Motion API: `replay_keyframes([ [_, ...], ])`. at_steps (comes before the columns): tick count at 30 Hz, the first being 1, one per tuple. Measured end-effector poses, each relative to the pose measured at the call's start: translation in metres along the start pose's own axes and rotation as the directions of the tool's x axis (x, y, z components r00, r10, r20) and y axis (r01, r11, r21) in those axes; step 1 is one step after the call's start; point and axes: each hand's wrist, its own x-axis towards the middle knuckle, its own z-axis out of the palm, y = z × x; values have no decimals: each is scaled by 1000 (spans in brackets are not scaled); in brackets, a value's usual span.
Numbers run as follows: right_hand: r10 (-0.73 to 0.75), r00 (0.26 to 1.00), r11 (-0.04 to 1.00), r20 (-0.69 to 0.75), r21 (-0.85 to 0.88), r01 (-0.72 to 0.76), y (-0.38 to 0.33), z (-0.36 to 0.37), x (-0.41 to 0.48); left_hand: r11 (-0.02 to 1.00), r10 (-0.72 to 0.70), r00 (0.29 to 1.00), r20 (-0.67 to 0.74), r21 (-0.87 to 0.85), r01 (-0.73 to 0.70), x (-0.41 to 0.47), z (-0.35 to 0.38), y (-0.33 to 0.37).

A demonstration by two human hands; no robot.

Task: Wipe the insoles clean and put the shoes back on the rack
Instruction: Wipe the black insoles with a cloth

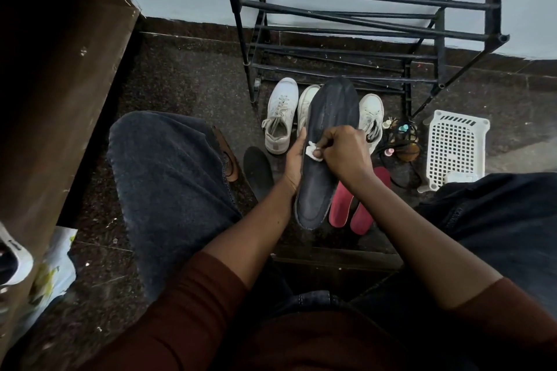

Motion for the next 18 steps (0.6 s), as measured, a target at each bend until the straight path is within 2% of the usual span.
replay_keyframes([
  [3,-5,988,1000,153,-24,9,4,2,-18,992,82,996,-46,103,-77,3,-4,3],
  [5,19,983,998,181,-56,-9,9,2,-25,993,40,999,-3,115,-40,1,0,2],
  [9,59,996,993,62,-108,-52,13,-1,-17,997,21,996,87,69,-27,0,2,-4],
  [13,75,995,990,-71,-116,-83,11,-3,-1,999,-39,996,80,33,37,-4,3,-5],
  [16,63,996,994,-69,-80,-69,9,-3,0,999,-27,998,54,34,25,-3,2,-3],
  [18,54,999,995,-7,-78,-54,7,-3,-5,999,5,999,39,41,-7,-2,1,0],
])
